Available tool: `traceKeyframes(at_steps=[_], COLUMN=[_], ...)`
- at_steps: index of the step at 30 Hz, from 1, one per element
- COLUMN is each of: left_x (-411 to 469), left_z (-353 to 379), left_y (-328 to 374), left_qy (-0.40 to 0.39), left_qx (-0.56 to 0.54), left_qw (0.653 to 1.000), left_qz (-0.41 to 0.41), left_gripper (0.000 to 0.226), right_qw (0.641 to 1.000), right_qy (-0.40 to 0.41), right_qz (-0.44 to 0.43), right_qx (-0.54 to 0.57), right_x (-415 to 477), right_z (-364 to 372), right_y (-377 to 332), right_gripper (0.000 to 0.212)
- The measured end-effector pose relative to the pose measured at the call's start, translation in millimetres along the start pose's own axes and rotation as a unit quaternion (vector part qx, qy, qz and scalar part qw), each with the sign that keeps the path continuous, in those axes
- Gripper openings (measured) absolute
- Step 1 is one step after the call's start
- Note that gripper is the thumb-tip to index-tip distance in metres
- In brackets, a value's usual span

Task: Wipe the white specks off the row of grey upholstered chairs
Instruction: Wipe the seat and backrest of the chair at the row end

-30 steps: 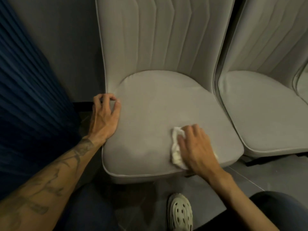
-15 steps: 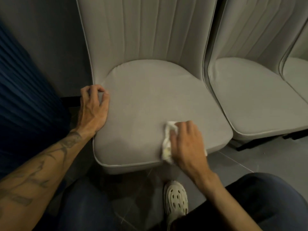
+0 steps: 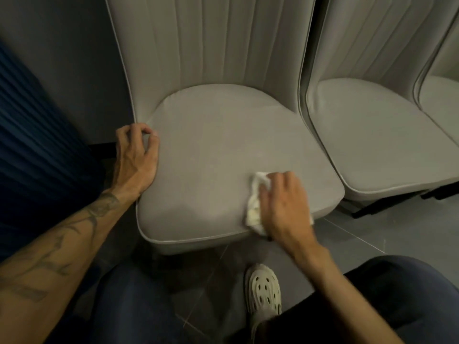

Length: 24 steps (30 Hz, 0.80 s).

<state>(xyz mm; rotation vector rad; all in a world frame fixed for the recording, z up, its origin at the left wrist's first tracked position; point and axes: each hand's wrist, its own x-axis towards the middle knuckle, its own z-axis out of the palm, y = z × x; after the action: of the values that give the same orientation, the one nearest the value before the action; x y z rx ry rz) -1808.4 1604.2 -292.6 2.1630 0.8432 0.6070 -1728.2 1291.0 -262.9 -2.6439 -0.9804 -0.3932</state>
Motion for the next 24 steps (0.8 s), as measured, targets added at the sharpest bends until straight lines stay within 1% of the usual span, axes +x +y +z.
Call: traceKeyframes(at_steps=[2, 3, 6, 10, 12, 17, 21, 24], left_x=[0.3, 0.6, 1.0, 2.1, 1.6, 1.2, 6.0, 10.3], left_z=[-0.4, -0.5, 0.3, 1.3, 1.2, 0.2, -0.3, 1.3], left_y=[0.0, 0.1, -0.7, -1.1, -0.5, 1.8, -4.3, -7.8], left_qy=[-0.001, -0.001, 0.004, 0.004, 0.011, 0.008, -0.001, -0.002], left_qx=[-0.004, -0.004, -0.002, -0.004, -0.002, 0.003, -0.018, -0.056], left_qw=[1.000, 1.000, 1.000, 1.000, 1.000, 1.000, 1.000, 0.998], left_qz=[-0.001, -0.001, -0.001, -0.007, -0.007, -0.012, -0.015, -0.041], left_gripper=[0.030, 0.030, 0.030, 0.030, 0.029, 0.030, 0.028, 0.022], right_qw=[0.997, 0.995, 0.993, 0.999, 0.999, 0.995, 0.985, 0.985], right_qy=[0.009, 0.014, 0.016, -0.026, -0.043, -0.057, -0.086, -0.086], right_qz=[0.076, 0.100, 0.116, 0.043, 0.010, -0.044, -0.125, -0.123], right_qx=[-0.005, -0.005, -0.005, -0.004, 0.015, 0.075, 0.078, 0.085], right_x=[5.1, 6.4, 4.0, -7.6, -11.8, -10.0, 7.2, 23.7], right_z=[-6.8, -6.5, -1.6, 9.1, 15.5, 29.4, 35.8, 39.4], right_y=[33.5, 39.2, 22.7, -46.2, -87.8, -165.7, -188.1, -180.0], right_gripper=[0.015, 0.015, 0.015, 0.021, 0.022, 0.015, 0.016, 0.017])
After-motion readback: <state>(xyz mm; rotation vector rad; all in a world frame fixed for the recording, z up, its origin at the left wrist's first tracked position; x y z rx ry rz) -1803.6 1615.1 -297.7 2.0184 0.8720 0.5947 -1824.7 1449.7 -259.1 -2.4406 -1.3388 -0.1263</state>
